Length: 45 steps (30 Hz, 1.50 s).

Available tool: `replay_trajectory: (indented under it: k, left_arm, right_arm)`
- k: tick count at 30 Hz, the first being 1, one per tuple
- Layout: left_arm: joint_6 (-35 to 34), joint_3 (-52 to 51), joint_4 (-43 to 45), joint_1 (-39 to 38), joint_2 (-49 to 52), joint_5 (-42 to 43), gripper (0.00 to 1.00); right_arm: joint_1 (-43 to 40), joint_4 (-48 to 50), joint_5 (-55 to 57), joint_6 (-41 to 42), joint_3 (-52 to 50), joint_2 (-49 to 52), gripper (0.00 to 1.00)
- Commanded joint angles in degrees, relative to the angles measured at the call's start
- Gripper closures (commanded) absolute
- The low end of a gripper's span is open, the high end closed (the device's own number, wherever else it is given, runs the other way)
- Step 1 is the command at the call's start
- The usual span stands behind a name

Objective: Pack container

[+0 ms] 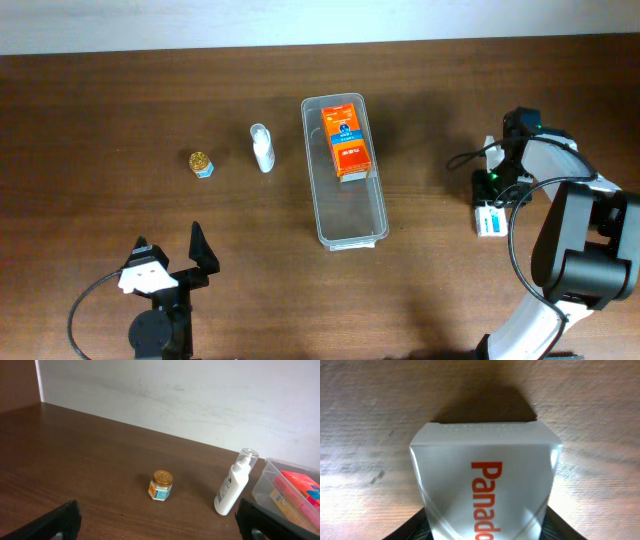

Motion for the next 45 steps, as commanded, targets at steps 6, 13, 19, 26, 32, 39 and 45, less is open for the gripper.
replay_trajectory:
  k: [6, 13, 19, 26, 32, 39, 45]
  left_arm:
    - [-0.52, -0.33, -0.02, 0.09, -0.37, 0.63, 0.01]
    - [-0.52, -0.33, -0.02, 0.09, -0.37, 0.63, 0.01]
    - [-0.52, -0.33, -0.02, 0.09, -0.37, 0.63, 0.01]
    - [-0.52, -0.33, -0.02, 0.09, -0.37, 0.61, 0.01]
    - [-0.5, -0.33, -0.02, 0.09, -0.37, 0.63, 0.01]
    - [-0.52, -0.33, -0.02, 0.09, -0.37, 0.63, 0.01]
    - [-0.52, -0.33, -0.02, 0.09, -0.37, 0.61, 0.01]
  right_arm:
    - [-0.04, -5.57, -6.23, 0.44, 9.49, 0.46, 0.49]
    - [0.02, -14.27, -9.44, 0.42, 20.41, 0.46, 0.56]
    - [0.0, -16.76, -3.23, -2.86, 20.24, 0.48, 0.44]
    - [-0.11, -13.79, -4.2, -3.04, 11.3, 0.48, 0.43]
    - [-0.11, -12.07, -3.98, -3.02, 6.86, 0.48, 0.43]
    - [-0.11, -9.86, -3.98, -3.04, 4.37, 0.48, 0.43]
    - [-0.15, -7.48, -3.96, -3.04, 1.92, 0.48, 0.44]
